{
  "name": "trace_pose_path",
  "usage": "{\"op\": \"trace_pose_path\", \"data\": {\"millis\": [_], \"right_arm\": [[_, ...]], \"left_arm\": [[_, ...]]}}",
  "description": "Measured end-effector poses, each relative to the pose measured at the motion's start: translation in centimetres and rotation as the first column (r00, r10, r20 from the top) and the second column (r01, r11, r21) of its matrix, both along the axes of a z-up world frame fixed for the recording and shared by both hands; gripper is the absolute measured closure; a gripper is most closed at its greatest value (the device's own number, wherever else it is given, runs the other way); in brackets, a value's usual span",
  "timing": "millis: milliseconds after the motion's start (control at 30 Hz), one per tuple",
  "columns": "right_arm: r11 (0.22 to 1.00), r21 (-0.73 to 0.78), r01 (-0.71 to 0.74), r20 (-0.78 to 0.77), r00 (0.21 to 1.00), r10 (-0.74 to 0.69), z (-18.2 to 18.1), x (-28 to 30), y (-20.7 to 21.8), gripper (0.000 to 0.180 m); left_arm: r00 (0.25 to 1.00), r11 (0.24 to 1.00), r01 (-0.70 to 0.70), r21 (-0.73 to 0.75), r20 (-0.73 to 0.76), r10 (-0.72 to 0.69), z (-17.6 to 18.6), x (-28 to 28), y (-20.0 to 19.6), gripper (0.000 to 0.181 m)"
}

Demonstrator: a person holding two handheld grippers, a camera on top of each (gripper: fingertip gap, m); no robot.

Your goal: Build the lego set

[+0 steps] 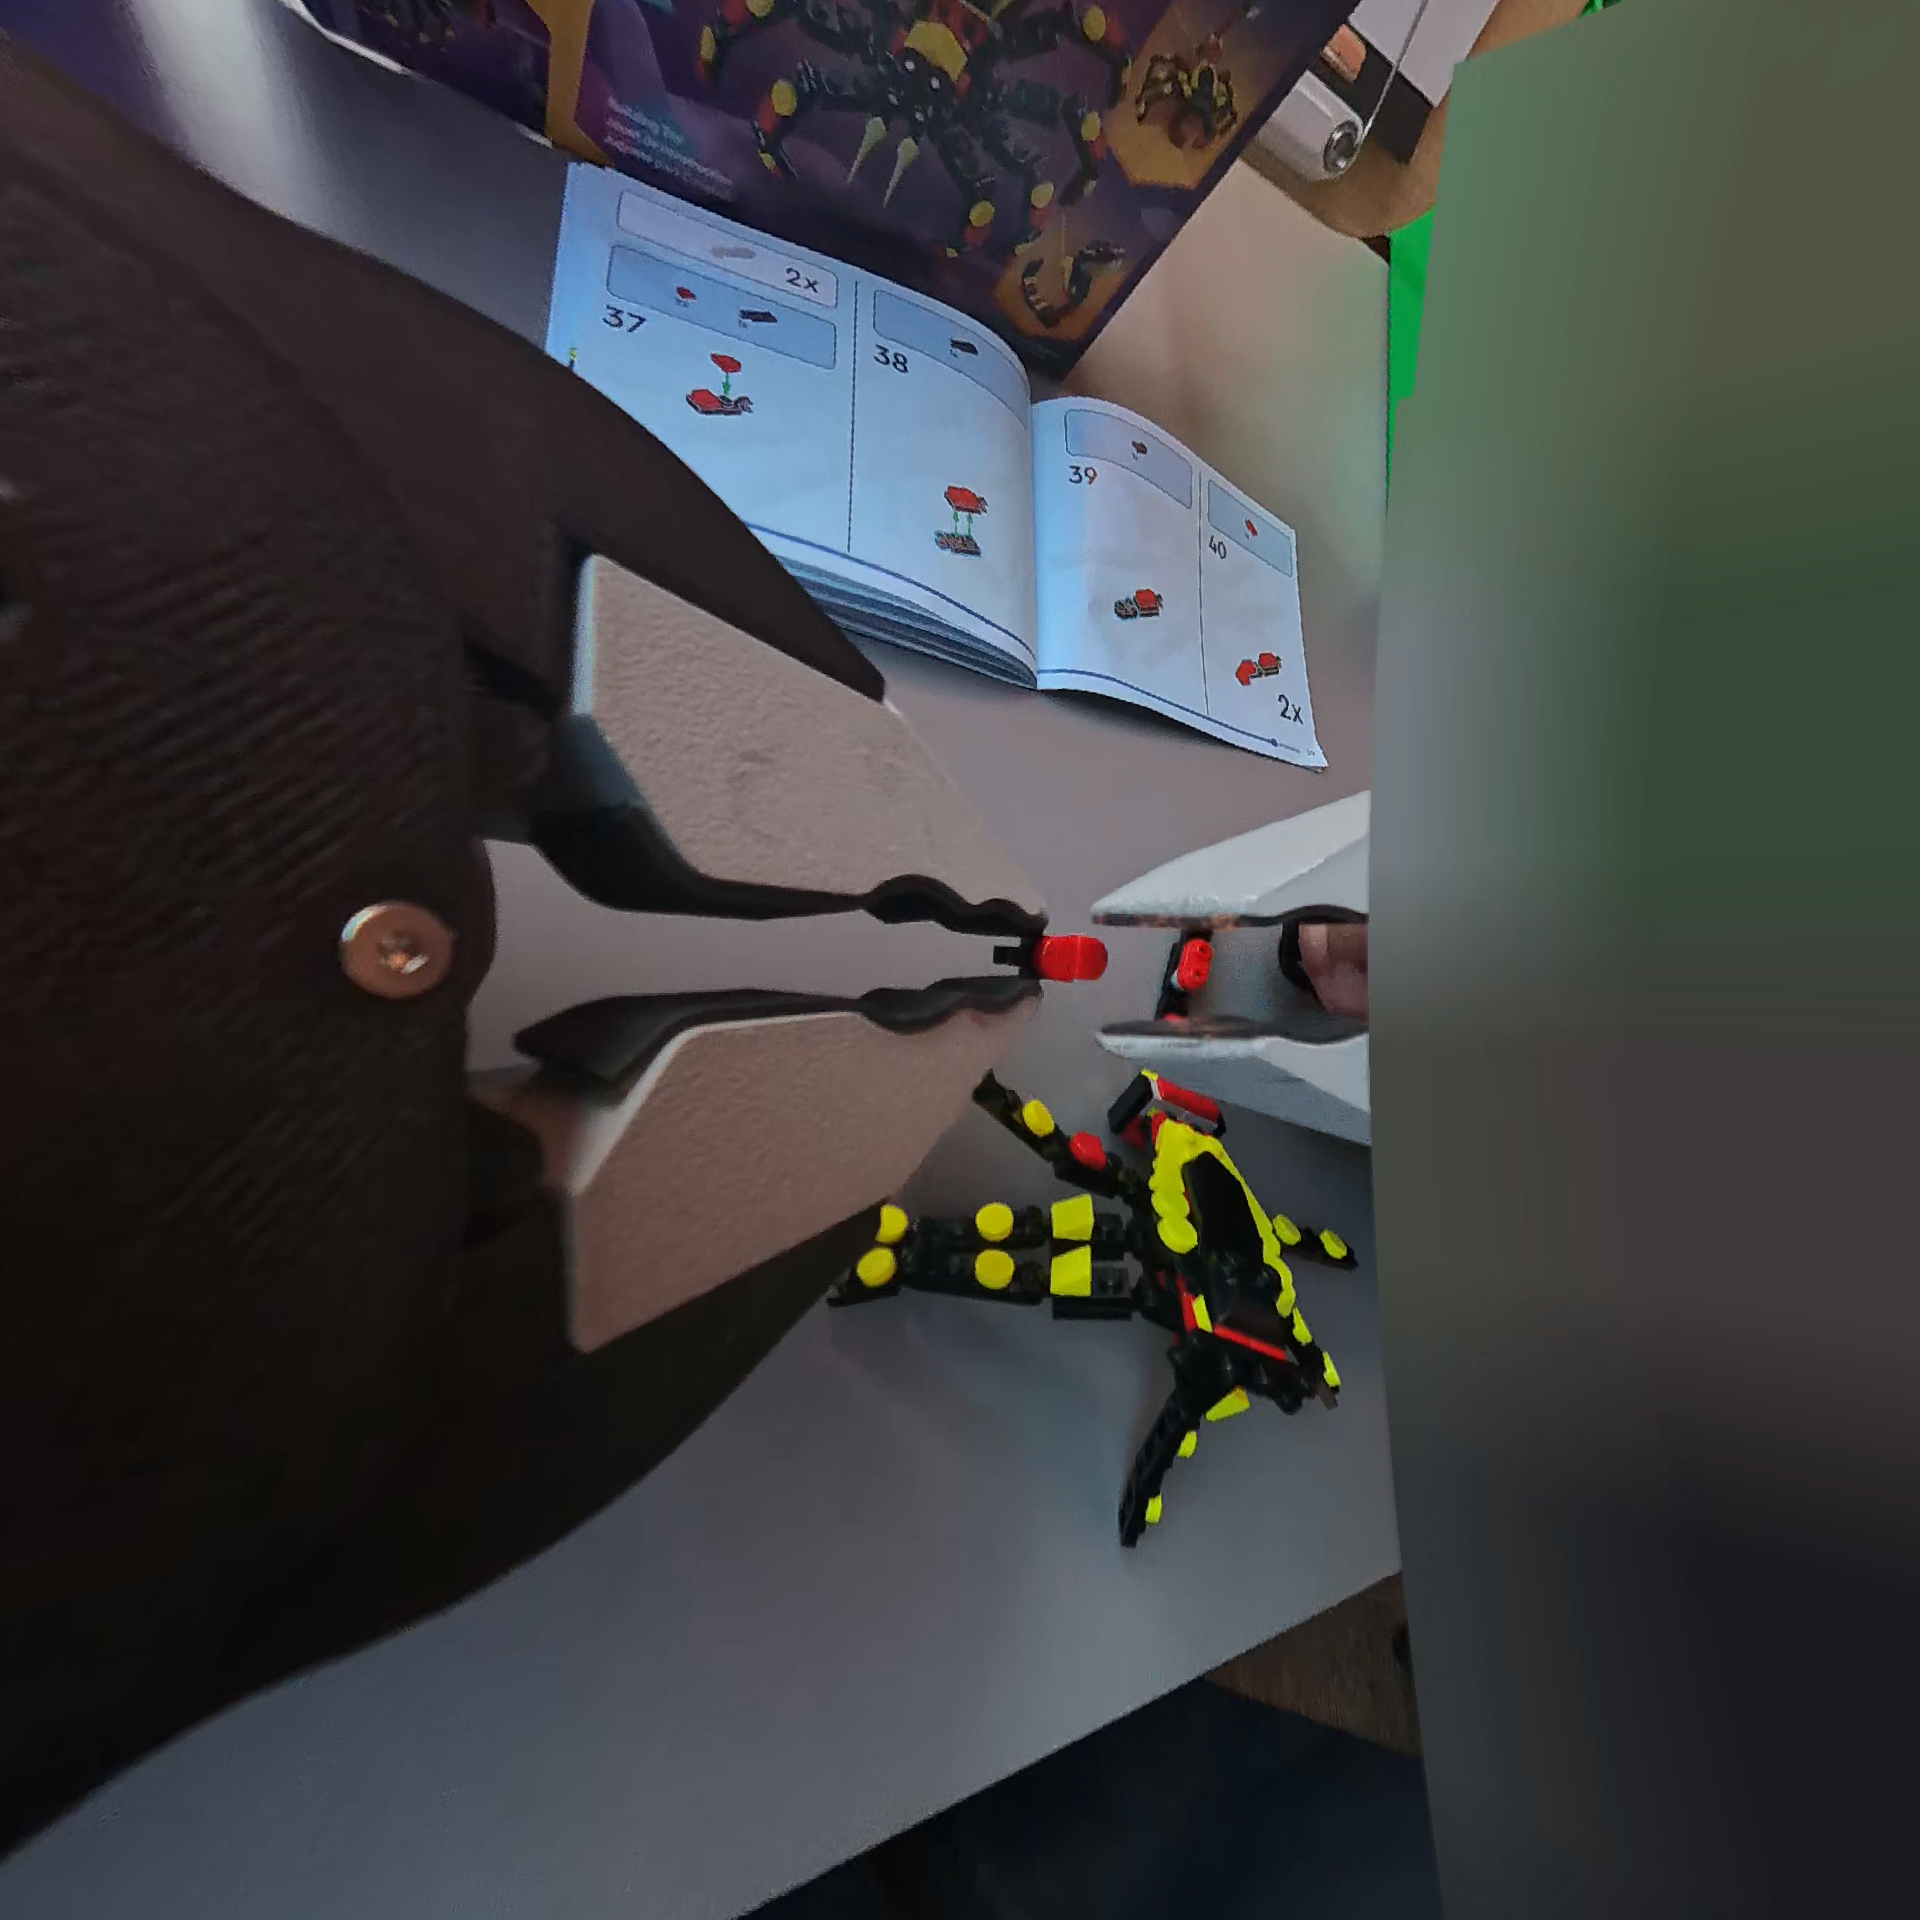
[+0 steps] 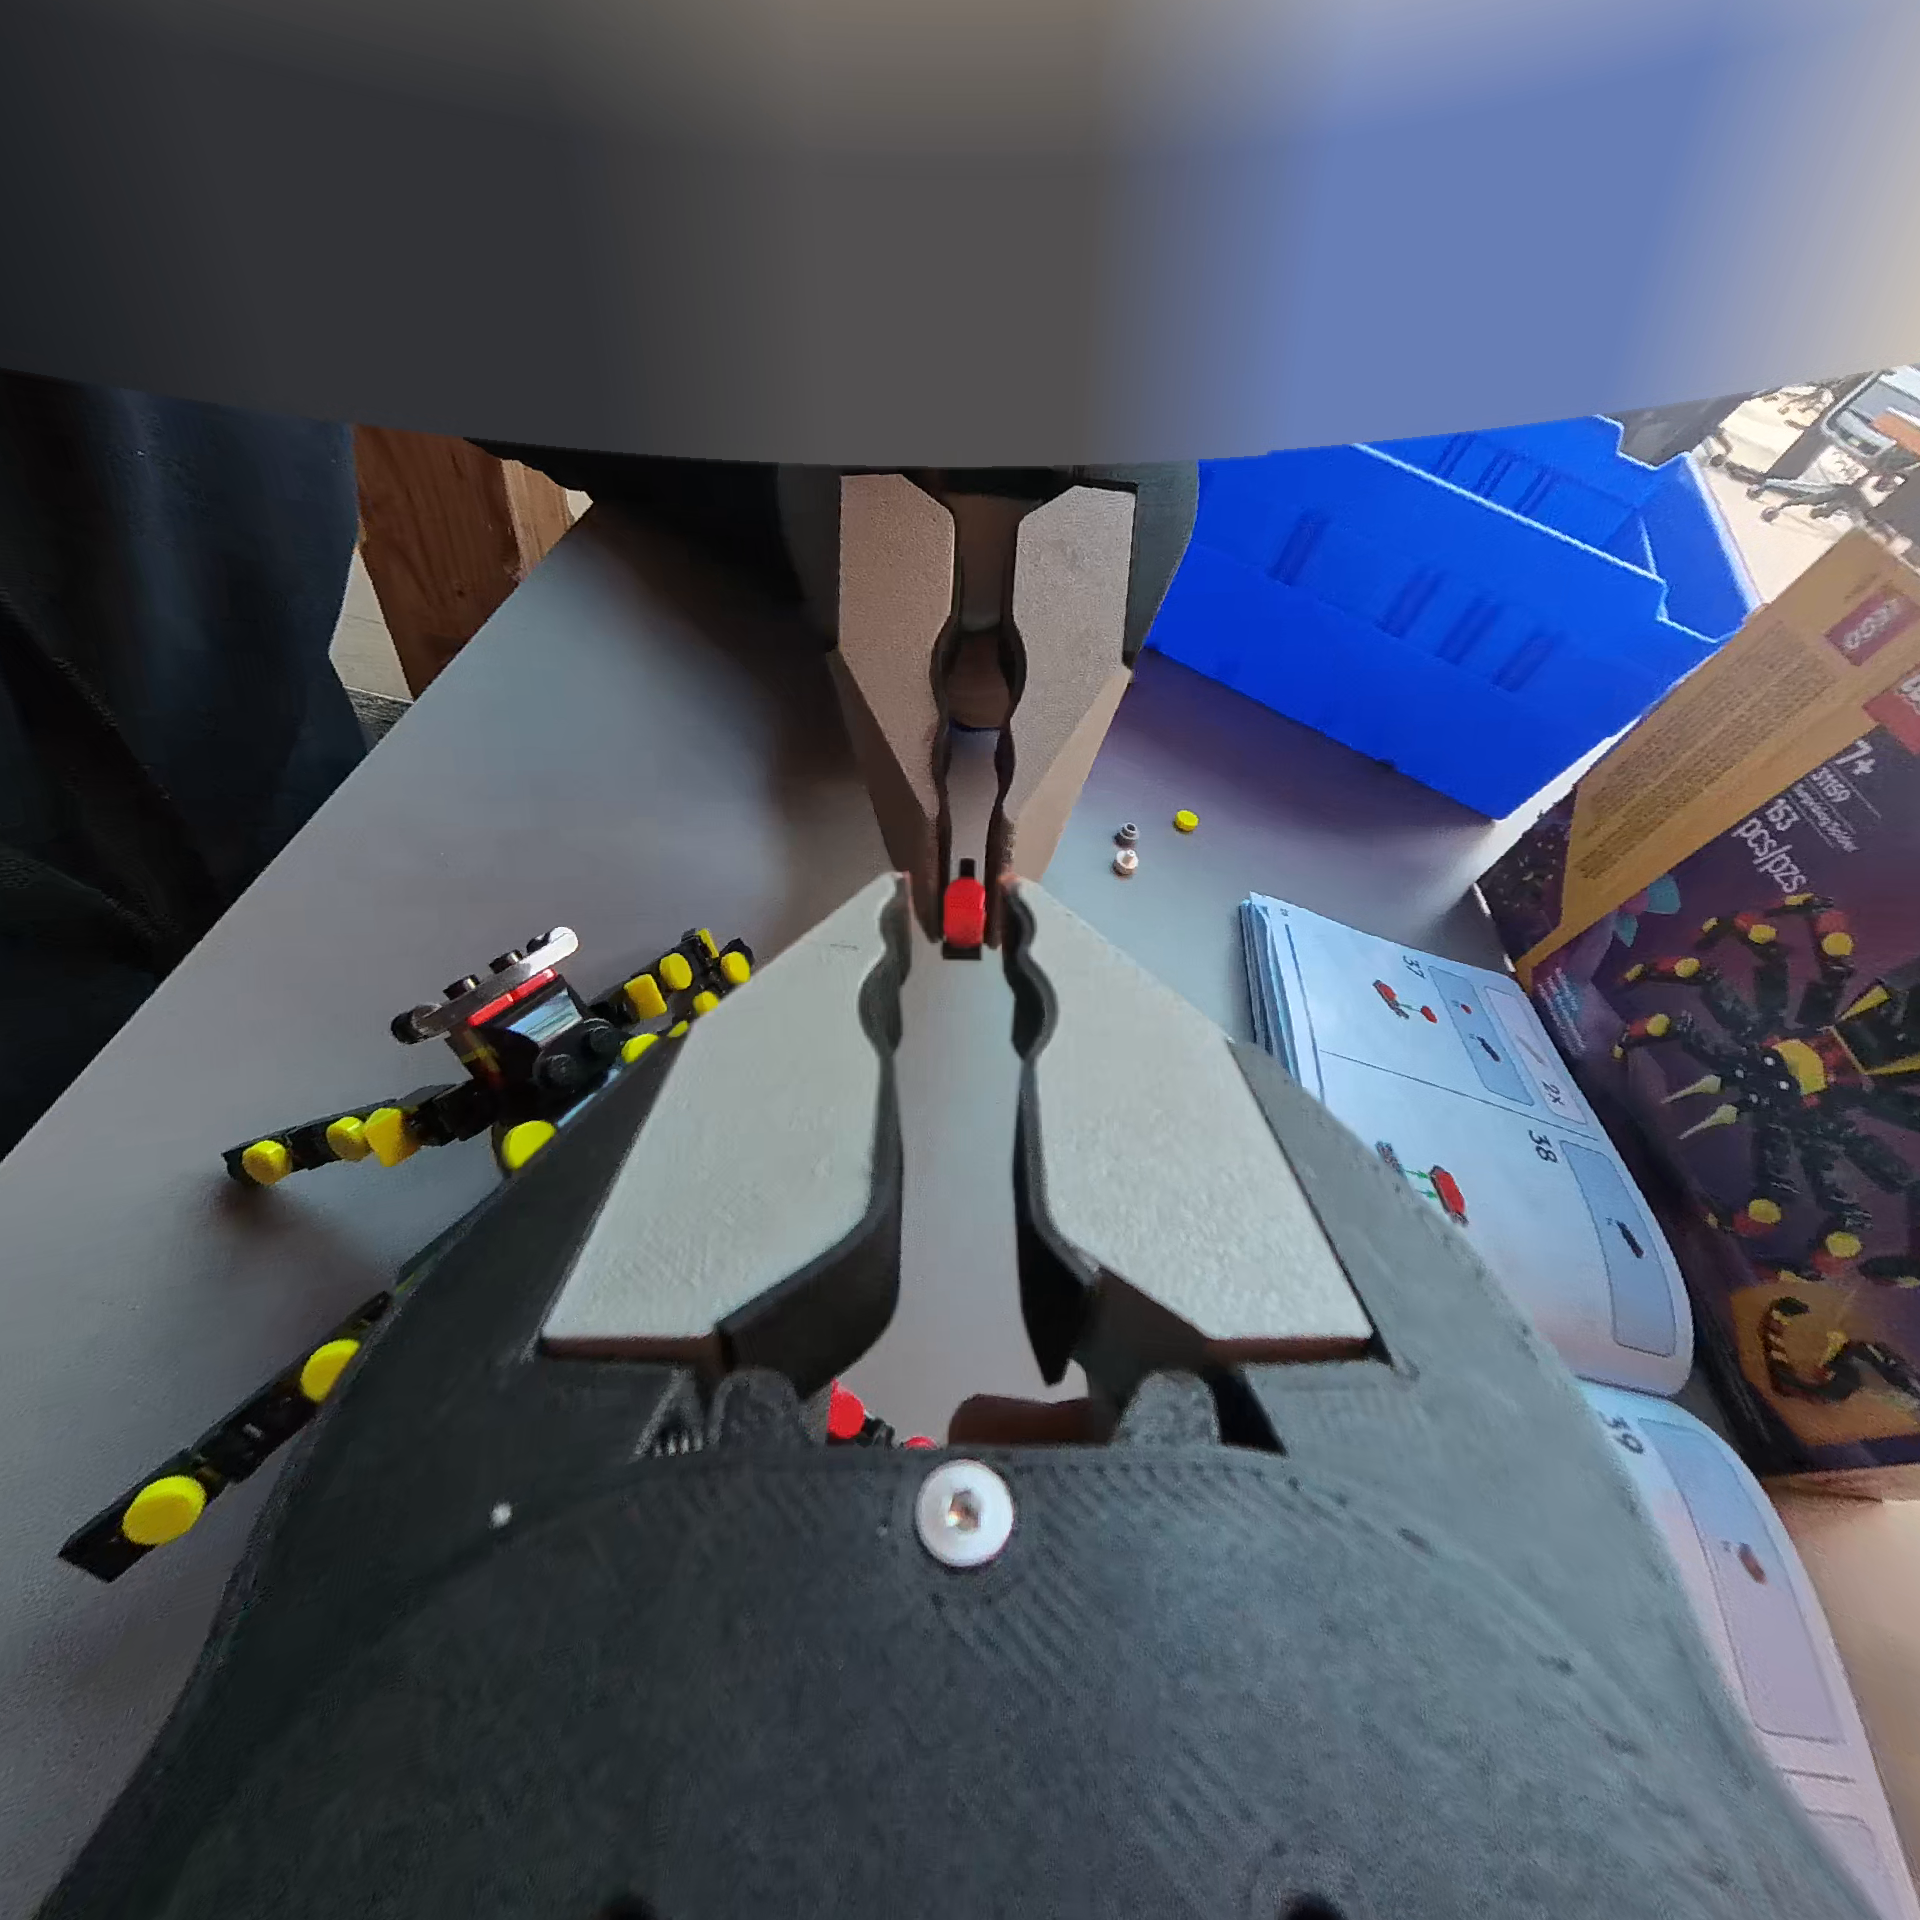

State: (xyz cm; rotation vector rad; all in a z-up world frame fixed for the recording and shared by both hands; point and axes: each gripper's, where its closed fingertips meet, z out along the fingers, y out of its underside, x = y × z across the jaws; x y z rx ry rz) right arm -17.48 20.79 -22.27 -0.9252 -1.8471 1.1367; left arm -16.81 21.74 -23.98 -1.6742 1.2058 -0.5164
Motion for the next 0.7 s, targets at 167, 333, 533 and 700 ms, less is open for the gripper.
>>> {"op": "trace_pose_path", "data": {"millis": [167,333,533,700], "right_arm": [[0.998,0.063,0.029,0.007,1.000,-0.029,-0.43,-0.17,0.15,0.168],[0.995,0.076,0.058,0.006,0.998,-0.058,-0.52,-0.38,0.49,0.174],[0.997,0.057,0.058,-0.001,0.998,-0.058,-0.33,-0.34,0.59,0.174],[0.997,0.042,0.058,-0.002,0.998,-0.058,-0.17,-0.34,0.61,0.175]], "left_arm": [[1.000,1.000,-0.008,-0.001,0.013,0.008,0.27,0.05,0.06,0.176],[1.000,1.000,-0.018,-0.002,0.020,0.018,0.39,0.14,0.15,0.175],[1.000,1.000,-0.024,-0.004,0.019,0.024,0.30,-0.02,0.27,0.175],[1.000,1.000,-0.026,-0.002,0.015,0.026,0.30,0.00,0.28,0.175]]}}
